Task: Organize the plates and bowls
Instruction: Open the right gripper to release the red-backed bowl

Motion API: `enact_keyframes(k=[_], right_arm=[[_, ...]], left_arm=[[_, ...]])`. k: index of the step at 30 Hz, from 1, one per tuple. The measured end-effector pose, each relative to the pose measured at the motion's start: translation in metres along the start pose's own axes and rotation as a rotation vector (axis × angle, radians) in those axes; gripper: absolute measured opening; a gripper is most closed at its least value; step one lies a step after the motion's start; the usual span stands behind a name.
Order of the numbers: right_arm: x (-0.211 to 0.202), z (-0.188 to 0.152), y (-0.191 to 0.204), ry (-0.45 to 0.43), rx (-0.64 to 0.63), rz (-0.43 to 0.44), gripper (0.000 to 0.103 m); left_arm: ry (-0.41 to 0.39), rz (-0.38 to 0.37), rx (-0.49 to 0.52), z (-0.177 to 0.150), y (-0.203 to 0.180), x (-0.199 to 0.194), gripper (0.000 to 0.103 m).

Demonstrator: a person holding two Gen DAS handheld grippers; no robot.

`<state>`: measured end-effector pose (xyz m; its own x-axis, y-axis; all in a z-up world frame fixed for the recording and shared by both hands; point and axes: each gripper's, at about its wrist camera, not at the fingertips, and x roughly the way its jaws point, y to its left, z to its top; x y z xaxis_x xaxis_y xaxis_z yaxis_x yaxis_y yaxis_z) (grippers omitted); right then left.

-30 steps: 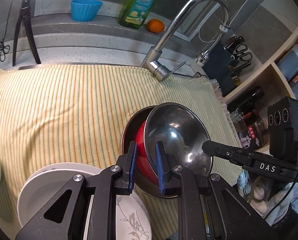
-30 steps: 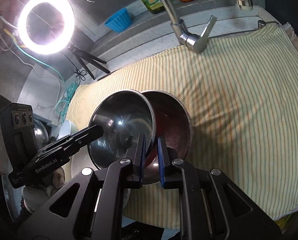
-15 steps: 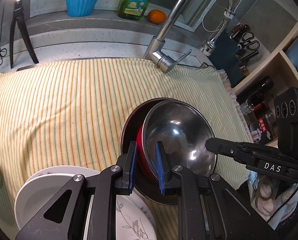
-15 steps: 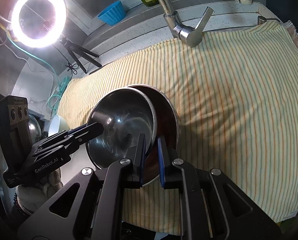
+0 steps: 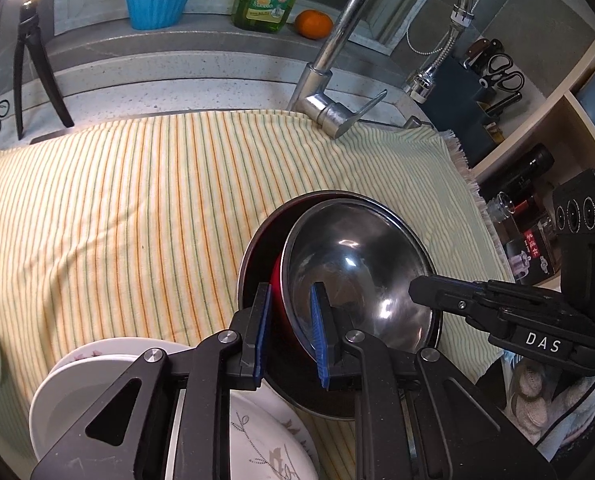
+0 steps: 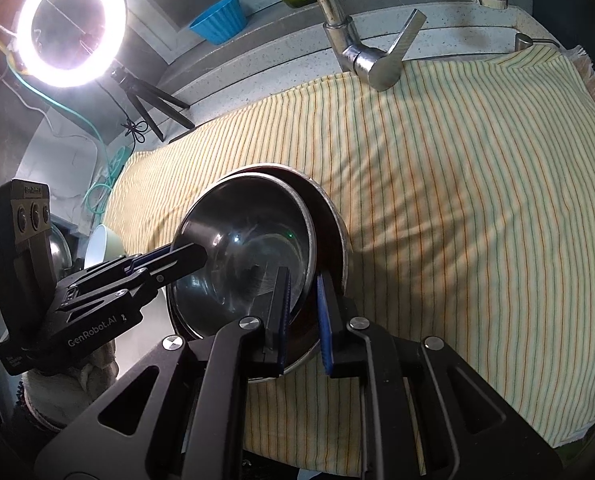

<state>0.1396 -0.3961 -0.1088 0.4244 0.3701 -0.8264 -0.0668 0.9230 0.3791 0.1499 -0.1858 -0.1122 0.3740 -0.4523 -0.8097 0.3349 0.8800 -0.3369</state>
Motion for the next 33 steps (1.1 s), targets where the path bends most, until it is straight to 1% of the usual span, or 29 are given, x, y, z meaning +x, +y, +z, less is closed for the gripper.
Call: enact_keyframes(k=[8, 10, 11, 19, 26, 27, 28, 29, 31, 33], right_arm=[[0.001, 0.001, 0.000, 0.000, 0.000, -0.002, 0.015], [0.001, 0.001, 0.000, -0.002, 0.000, -0.004, 0.015], [0.001, 0.000, 0.000, -0.002, 0.003, -0.003, 0.015], [-0.002, 0.001, 0.002, -0.011, -0.007, -0.018, 0.016], [-0.011, 0.000, 0.006, -0.031, -0.002, -0.016, 0.017], [-0.013, 0.000, 0.007, -0.037, -0.002, -0.015, 0.019], [-0.015, 0.000, 0.009, -0.042, -0.002, -0.015, 0.026], [-0.018, 0.000, 0.011, -0.053, -0.002, -0.011, 0.037], [-0.022, 0.000, 0.015, -0.067, -0.005, -0.005, 0.047], [-0.024, 0.002, 0.021, -0.073, -0.009, 0.008, 0.048]], left_arm=[[0.005, 0.000, 0.007, 0.000, -0.001, 0.000, 0.016], [0.005, 0.002, 0.008, 0.000, -0.001, 0.000, 0.023], [0.005, 0.000, 0.007, 0.000, -0.001, 0.000, 0.023], [0.007, -0.008, 0.008, 0.001, 0.000, 0.000, 0.023], [-0.017, -0.025, 0.005, 0.002, 0.002, -0.010, 0.023], [-0.021, -0.028, 0.004, 0.003, 0.002, -0.012, 0.023], [-0.025, -0.031, 0.003, 0.003, 0.003, -0.015, 0.023], [-0.031, -0.034, 0.002, 0.003, 0.005, -0.018, 0.023], [-0.040, -0.034, 0.002, 0.003, 0.007, -0.024, 0.023], [-0.051, -0.032, -0.002, 0.003, 0.010, -0.031, 0.023]])
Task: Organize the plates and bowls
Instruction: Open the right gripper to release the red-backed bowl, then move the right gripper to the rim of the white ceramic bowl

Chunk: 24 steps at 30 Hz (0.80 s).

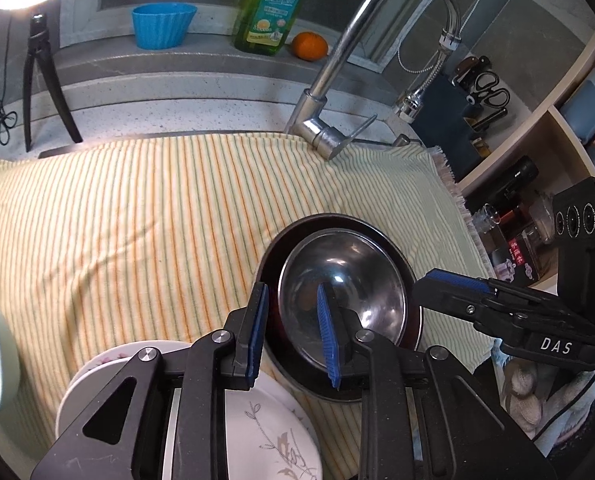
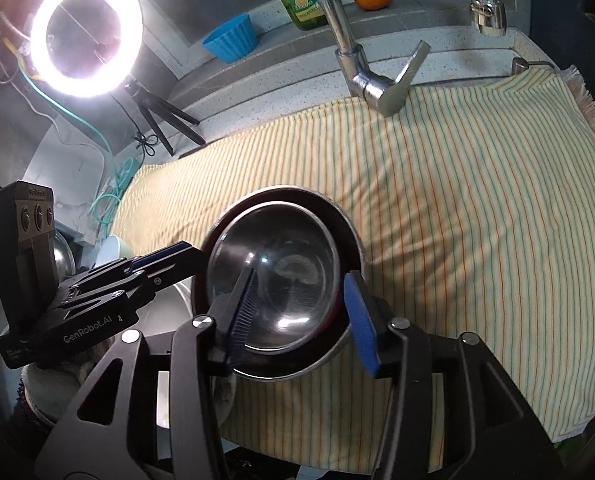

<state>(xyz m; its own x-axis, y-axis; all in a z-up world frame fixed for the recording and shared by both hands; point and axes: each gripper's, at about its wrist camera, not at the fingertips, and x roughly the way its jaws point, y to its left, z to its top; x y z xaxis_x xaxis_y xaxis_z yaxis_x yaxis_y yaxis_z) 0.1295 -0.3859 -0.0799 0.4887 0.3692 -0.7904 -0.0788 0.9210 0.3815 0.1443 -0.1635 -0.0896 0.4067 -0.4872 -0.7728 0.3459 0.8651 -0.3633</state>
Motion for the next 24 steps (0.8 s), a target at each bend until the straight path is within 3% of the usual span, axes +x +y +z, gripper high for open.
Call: enact_keyframes(k=[1, 2, 4, 8, 10, 15, 24], right_arm=[[-0.002, 0.001, 0.003, -0.003, 0.002, 0.011, 0.052], [-0.003, 0.002, 0.006, -0.008, 0.006, 0.020, 0.065], [-0.006, 0.003, 0.012, -0.028, 0.012, 0.037, 0.079], [-0.007, 0.007, 0.029, -0.039, 0.006, 0.052, 0.087], [-0.007, 0.008, 0.036, -0.045, 0.003, 0.063, 0.090], [-0.001, 0.011, 0.058, -0.043, -0.021, 0.078, 0.090], [0.016, 0.012, 0.108, -0.025, -0.095, 0.115, 0.090]], left_arm=[[-0.006, 0.000, -0.003, 0.000, 0.002, -0.004, 0.023], [-0.011, 0.000, -0.006, 0.000, 0.004, -0.007, 0.023], [-0.025, 0.004, -0.012, 0.000, 0.009, -0.015, 0.027], [-0.061, 0.027, -0.028, -0.002, 0.021, -0.034, 0.048], [-0.076, 0.043, -0.042, -0.003, 0.029, -0.044, 0.056], [-0.112, 0.093, -0.080, -0.009, 0.055, -0.068, 0.061], [-0.169, 0.170, -0.208, -0.032, 0.120, -0.110, 0.062]])
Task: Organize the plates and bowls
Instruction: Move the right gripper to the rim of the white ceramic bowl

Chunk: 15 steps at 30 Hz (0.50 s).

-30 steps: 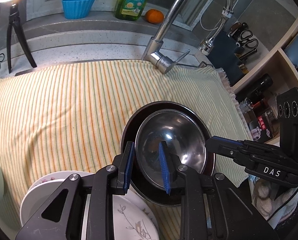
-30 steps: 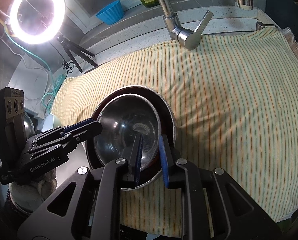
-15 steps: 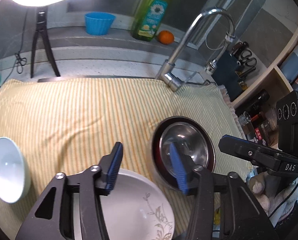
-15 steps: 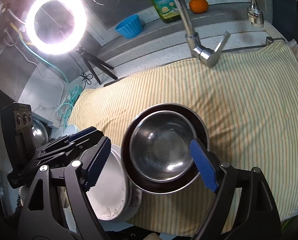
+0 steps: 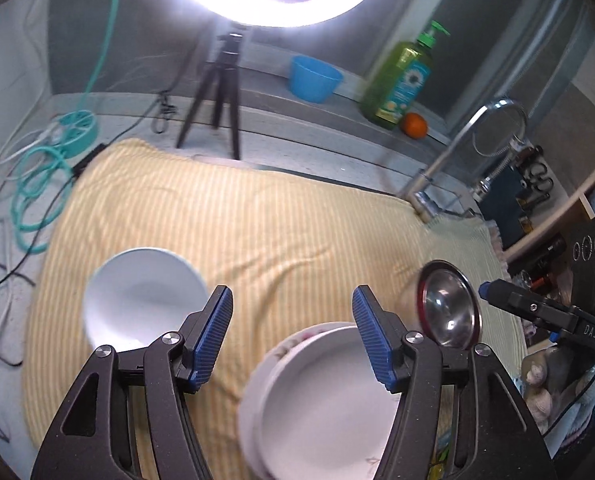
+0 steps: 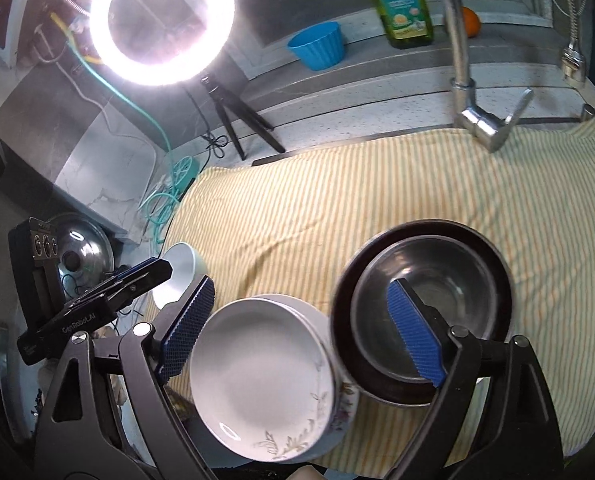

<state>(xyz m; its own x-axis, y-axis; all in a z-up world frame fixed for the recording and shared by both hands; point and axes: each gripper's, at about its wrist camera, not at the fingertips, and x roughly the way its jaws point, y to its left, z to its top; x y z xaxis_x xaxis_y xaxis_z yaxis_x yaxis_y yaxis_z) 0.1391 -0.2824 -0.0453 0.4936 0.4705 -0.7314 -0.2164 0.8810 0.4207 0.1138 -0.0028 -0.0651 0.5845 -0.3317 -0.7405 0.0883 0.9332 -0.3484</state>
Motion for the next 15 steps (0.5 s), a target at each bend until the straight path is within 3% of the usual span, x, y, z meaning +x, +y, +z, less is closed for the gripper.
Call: enact_keyframes(k=[15], right_arm=[[0.055, 0.004, 0.078, 0.060, -0.127, 0.062, 0.090]], left_arm=[[-0.045, 0.061, -0.158, -0.008, 0.091, -0.031, 0.062]])
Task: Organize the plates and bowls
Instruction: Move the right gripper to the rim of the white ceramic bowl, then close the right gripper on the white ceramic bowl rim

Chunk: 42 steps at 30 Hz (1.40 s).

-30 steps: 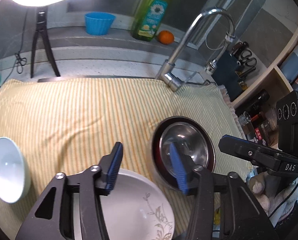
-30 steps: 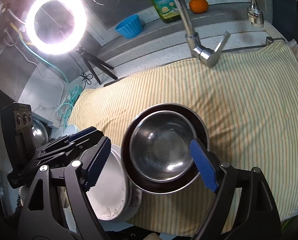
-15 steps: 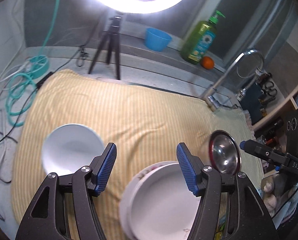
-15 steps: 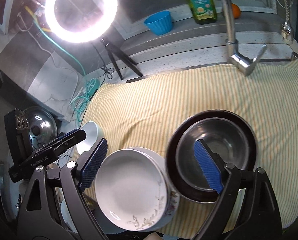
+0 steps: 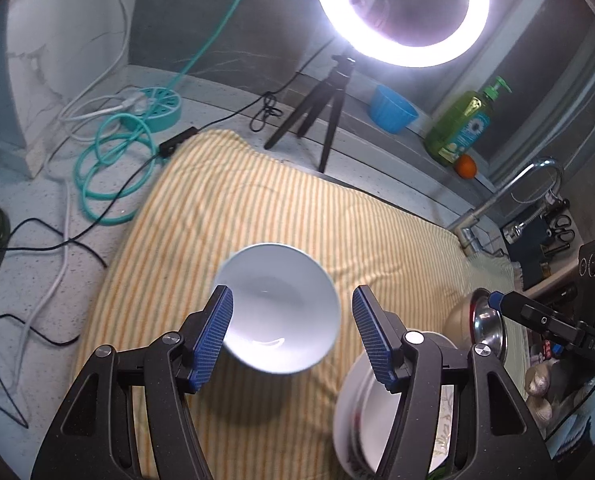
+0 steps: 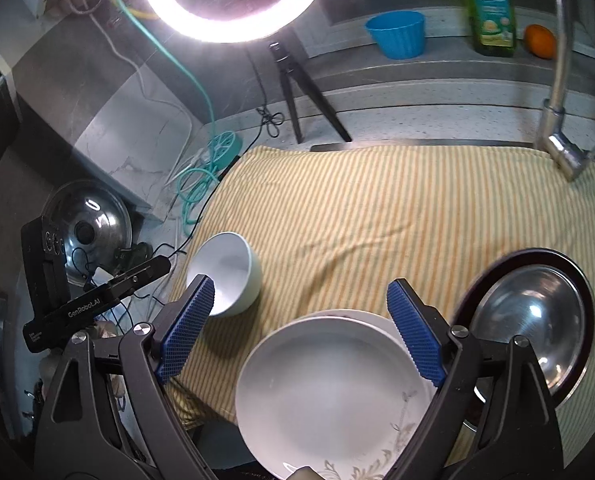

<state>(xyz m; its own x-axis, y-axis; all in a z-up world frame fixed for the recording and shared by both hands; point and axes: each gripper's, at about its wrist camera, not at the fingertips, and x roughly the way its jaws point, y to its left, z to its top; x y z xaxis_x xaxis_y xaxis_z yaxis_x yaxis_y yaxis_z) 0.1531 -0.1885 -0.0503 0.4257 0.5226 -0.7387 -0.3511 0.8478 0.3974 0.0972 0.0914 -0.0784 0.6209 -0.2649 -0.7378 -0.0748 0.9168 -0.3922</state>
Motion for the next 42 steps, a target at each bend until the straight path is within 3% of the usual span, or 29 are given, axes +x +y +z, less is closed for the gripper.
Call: enact_keyframes(k=[5, 7, 11, 19, 22, 32, 38, 42], right_arm=[[0.031, 0.003, 0.022, 0.044, -0.033, 0.028, 0.090], [0.044, 0.004, 0.030, 0.063, -0.042, 0.030, 0.089], [0.070, 0.004, 0.039, 0.117, -0.055, 0.032, 0.073], [0.114, 0.000, 0.046, 0.205, -0.052, 0.018, 0.055], [0.126, -0.001, 0.044, 0.225, -0.034, 0.011, 0.052], [0.149, -0.003, 0.039, 0.261, -0.013, 0.028, 0.022], [0.153, -0.002, 0.041, 0.260, -0.016, 0.028, 0.013], [0.155, -0.002, 0.044, 0.256, -0.029, 0.013, 0.013]], left_arm=[[0.011, -0.001, -0.032, -0.001, 0.020, 0.003, 0.058], [0.021, 0.000, -0.038, -0.002, 0.026, 0.006, 0.050], [0.045, -0.011, -0.060, -0.003, 0.037, 0.015, 0.043], [0.087, -0.027, -0.096, -0.007, 0.049, 0.032, 0.033], [0.100, -0.030, -0.097, -0.007, 0.051, 0.038, 0.029], [0.126, -0.041, -0.103, -0.008, 0.055, 0.050, 0.021], [0.130, -0.041, -0.080, -0.006, 0.051, 0.052, 0.018], [0.130, -0.037, -0.076, -0.006, 0.050, 0.052, 0.018]])
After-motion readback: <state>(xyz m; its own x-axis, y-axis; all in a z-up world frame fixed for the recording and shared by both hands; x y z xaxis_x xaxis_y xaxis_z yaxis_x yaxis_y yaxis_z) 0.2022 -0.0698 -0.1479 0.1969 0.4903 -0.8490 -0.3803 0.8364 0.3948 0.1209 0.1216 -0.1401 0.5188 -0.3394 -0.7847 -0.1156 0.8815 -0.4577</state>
